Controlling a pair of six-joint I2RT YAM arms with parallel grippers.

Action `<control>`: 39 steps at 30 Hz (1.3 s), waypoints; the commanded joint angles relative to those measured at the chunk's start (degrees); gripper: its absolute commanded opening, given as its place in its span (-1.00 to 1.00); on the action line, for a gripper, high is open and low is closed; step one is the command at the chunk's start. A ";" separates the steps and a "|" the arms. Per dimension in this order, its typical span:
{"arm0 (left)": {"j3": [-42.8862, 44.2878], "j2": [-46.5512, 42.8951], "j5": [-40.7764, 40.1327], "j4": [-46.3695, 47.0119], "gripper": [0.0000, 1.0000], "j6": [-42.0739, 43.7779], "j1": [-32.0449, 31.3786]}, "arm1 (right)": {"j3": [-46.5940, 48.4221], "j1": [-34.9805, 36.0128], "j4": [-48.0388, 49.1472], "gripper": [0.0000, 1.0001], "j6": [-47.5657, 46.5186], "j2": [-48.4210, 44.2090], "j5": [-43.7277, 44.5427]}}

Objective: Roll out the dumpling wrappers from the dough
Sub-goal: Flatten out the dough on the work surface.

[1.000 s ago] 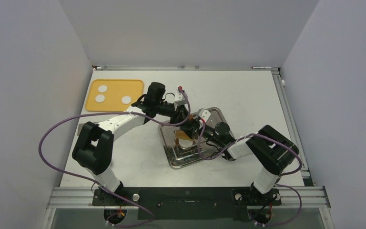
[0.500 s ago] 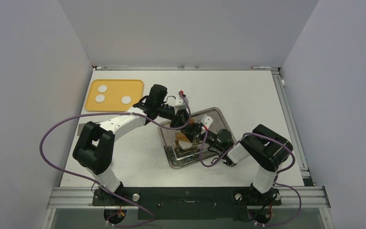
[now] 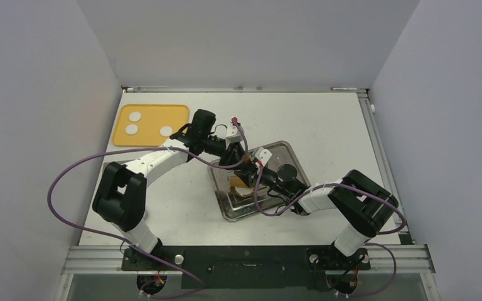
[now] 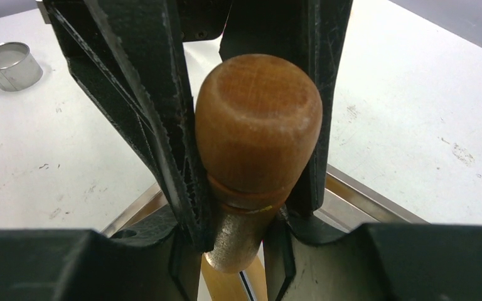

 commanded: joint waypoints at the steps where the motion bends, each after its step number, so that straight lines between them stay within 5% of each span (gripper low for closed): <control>1: 2.02 -2.04 -4.75 -6.32 -1.00 -6.76 0.85 | 4.17 1.42 -8.59 -0.83 -7.31 -5.25 0.39; 10: -3.96 -7.81 -6.44 -2.34 -1.00 -7.59 0.74 | 3.35 5.23 -7.80 -0.83 -8.64 -7.79 5.33; 20: -5.43 -6.14 -3.51 6.08 -1.00 -9.52 -1.56 | 7.99 9.55 -19.18 -0.83 -14.54 -10.86 17.21; 26: -9.31 -6.67 -3.70 9.64 -1.00 -7.91 -2.76 | 4.80 10.16 -15.10 -0.83 -13.20 -8.95 18.62; 39: -12.83 -6.61 -3.08 7.16 -1.00 -4.77 -2.57 | 0.18 15.89 -16.37 -0.83 -10.11 -7.94 25.27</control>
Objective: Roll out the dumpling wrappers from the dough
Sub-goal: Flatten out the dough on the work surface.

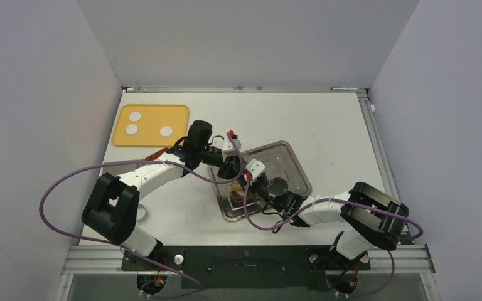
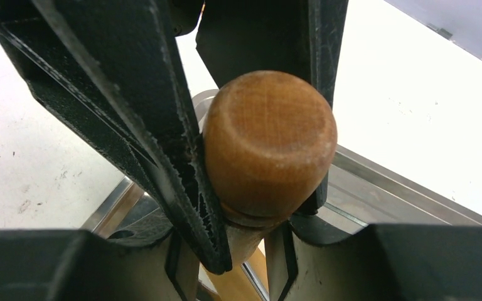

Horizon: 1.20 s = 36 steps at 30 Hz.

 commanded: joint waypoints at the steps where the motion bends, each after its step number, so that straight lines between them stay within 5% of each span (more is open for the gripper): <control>1: -2.53 -0.25 -1.49 -5.16 -1.00 -1.79 0.04 | 1.25 5.33 -3.34 -0.83 -5.26 0.54 3.41; 22: -3.61 -0.95 -0.92 -6.69 -1.00 -0.11 0.85 | -1.15 8.81 -1.03 -0.83 -1.95 1.31 7.31; 36: 6.53 -2.78 1.09 -24.68 -1.00 7.11 0.85 | 1.33 8.82 -1.24 -0.83 -1.38 -3.25 4.49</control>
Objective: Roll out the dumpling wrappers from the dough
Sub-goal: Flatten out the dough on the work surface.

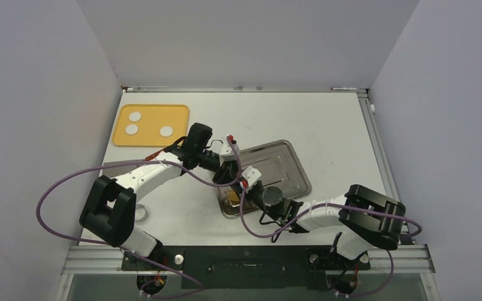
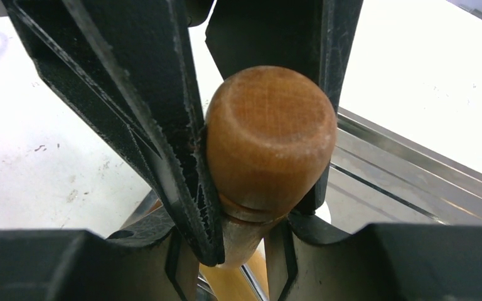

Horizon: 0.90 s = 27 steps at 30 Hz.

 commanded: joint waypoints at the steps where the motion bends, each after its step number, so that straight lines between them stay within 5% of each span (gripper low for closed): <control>1: 7.44 -1.41 -1.80 -12.46 -1.00 -0.25 0.05 | 2.44 1.61 -1.66 -0.83 -5.69 -5.51 -3.09; 9: 13.09 -1.41 -5.79 -10.56 -1.00 -3.10 0.13 | 7.19 -2.33 -6.39 -0.83 -10.87 -10.21 -4.23; 17: 10.23 3.94 -6.52 -3.45 -1.00 -2.62 0.13 | 3.61 -10.96 2.18 -0.83 -7.58 -2.47 -12.15; 27: 5.21 8.97 -6.08 -10.50 -1.00 5.23 0.66 | -1.88 -4.49 2.40 -0.83 -4.19 3.56 -7.03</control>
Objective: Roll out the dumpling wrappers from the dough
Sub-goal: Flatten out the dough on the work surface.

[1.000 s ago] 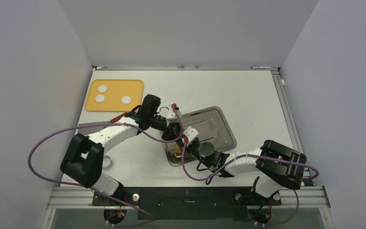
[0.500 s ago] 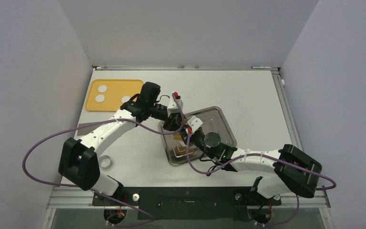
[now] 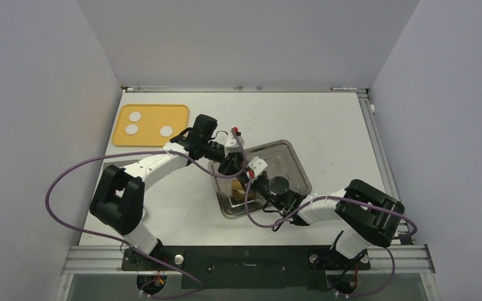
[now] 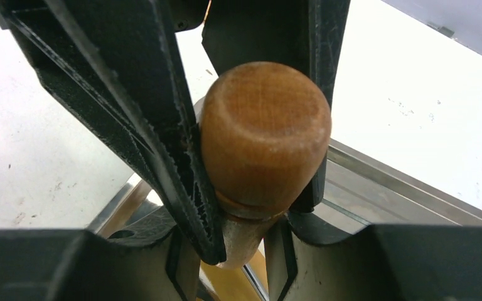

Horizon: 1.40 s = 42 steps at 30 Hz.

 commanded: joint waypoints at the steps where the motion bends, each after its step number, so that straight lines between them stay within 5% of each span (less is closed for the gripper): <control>1: -4.38 2.22 -4.35 -9.40 -1.00 2.98 0.64 | -2.99 5.52 0.47 -0.83 -1.09 3.30 2.72; 10: -4.68 2.51 -2.86 -12.21 -1.00 4.47 1.34 | -8.93 7.52 8.01 -0.83 3.80 4.15 6.40; 22: 9.21 -5.59 -4.59 -26.99 -1.00 5.60 0.90 | 2.20 5.68 -0.41 -0.83 -3.95 -7.67 3.13; 33: 3.12 -2.79 -4.82 -6.05 -1.00 -0.72 0.99 | 4.57 -2.60 3.66 -0.83 -6.57 2.50 -1.13; 42: -1.76 1.41 -5.19 -8.73 -1.00 1.48 1.25 | -3.82 -2.24 7.95 -0.83 -0.38 6.01 -0.18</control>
